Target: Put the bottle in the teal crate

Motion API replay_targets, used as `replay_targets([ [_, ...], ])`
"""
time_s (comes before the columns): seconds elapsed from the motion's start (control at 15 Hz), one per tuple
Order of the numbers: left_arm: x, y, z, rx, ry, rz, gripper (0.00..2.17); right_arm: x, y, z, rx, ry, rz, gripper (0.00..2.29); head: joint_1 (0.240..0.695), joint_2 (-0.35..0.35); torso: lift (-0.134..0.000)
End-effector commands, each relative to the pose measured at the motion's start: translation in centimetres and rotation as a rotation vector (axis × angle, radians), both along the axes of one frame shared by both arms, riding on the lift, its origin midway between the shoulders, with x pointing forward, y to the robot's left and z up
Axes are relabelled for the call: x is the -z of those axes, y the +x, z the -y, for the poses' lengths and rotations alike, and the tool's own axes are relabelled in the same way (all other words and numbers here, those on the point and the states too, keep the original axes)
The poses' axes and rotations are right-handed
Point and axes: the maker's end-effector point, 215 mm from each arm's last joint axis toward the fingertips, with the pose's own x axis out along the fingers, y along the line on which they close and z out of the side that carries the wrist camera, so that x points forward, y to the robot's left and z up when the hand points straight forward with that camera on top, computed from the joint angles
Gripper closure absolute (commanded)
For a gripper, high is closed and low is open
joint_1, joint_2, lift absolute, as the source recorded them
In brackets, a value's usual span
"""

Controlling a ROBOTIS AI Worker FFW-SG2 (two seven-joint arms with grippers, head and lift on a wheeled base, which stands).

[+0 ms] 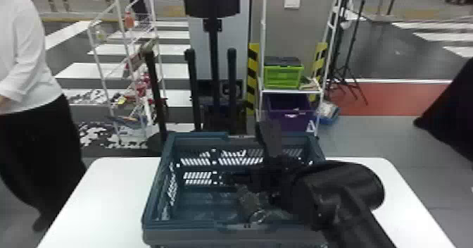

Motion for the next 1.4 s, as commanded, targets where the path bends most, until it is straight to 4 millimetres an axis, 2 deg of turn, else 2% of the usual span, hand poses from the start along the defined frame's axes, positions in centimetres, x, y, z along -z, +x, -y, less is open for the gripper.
replay_targets([
  [0.0, 0.0, -0.1, 0.0, 0.0, -0.001, 0.001, 0.14, -2.1, -1.5, 0.5, -0.001, 0.026, 0.06, 0.08, 0.499, 0.0, 0.0],
  [0.07, 0.0, -0.1, 0.0, 0.0, -0.001, 0.001, 0.14, -3.0, -1.8, 1.1, 0.006, 0.043, 0.11, 0.08, 0.499, 0.0, 0.0],
  [0.27, -0.1, 0.2, 0.2, 0.002, 0.002, -0.001, 0.14, -3.0, -4.1, 4.4, 0.04, 0.032, 0.151, 0.08, 0.499, 0.0, 0.0],
  [0.4, -0.2, 0.2, 0.4, 0.006, 0.0, -0.001, 0.14, -3.9, -5.4, 6.5, 0.059, 0.035, 0.203, 0.08, 0.499, 0.0, 0.0],
  [0.73, 0.2, 0.4, 0.7, 0.01, 0.003, -0.016, 0.14, -6.2, -9.7, 11.4, 0.137, 0.066, 0.33, 0.08, 0.499, 0.0, 0.0],
  [0.87, 0.0, 0.5, 1.0, 0.016, 0.001, -0.014, 0.14, -6.9, -12.1, 12.8, 0.16, 0.071, 0.376, 0.08, 0.499, 0.0, 0.0],
  [1.13, 0.2, 0.7, 1.4, 0.022, 0.008, -0.023, 0.14, -7.4, -16.1, 16.6, 0.233, 0.103, 0.459, 0.08, 0.499, 0.0, 0.0],
  [1.33, 0.1, 1.0, 1.9, 0.029, 0.007, -0.027, 0.14, -6.4, -18.9, 19.3, 0.273, 0.104, 0.492, 0.08, 0.499, 0.0, 0.0],
])
